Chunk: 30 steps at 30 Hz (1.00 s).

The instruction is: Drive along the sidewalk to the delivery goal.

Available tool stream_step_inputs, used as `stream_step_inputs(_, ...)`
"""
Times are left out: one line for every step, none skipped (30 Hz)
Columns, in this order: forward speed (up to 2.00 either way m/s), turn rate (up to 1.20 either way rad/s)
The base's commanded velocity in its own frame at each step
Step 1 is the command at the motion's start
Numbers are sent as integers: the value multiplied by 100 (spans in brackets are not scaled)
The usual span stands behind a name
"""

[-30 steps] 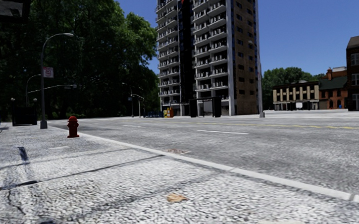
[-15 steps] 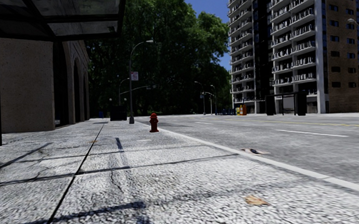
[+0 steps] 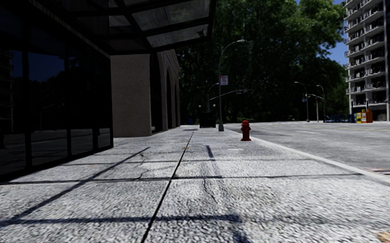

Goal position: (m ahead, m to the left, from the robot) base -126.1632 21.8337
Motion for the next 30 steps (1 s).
stream_step_inputs(0, 83)
stream_step_inputs(0, 83)
stream_step_inputs(0, 83)
stream_step_inputs(0, 83)
stream_step_inputs(0, 83)
stream_step_inputs(0, 83)
stream_step_inputs(0, 83)
stream_step_inputs(0, 83)
stream_step_inputs(0, 83)
stream_step_inputs(0, 83)
stream_step_inputs(0, 83)
stream_step_inputs(0, 83)
stream_step_inputs(0, 83)
stream_step_inputs(0, 83)
stream_step_inputs(0, 83)
stream_step_inputs(0, 83)
stream_step_inputs(0, 83)
stream_step_inputs(0, 83)
stream_step_inputs(0, 83)
stream_step_inputs(0, 83)
stream_step_inputs(0, 83)
stream_step_inputs(0, 83)
stream_step_inputs(0, 83)
stream_step_inputs(0, 83)
stream_step_inputs(0, 83)
stream_step_inputs(0, 83)
stream_step_inputs(0, 83)
stream_step_inputs(0, 83)
stream_step_inputs(0, 83)
stream_step_inputs(0, 83)
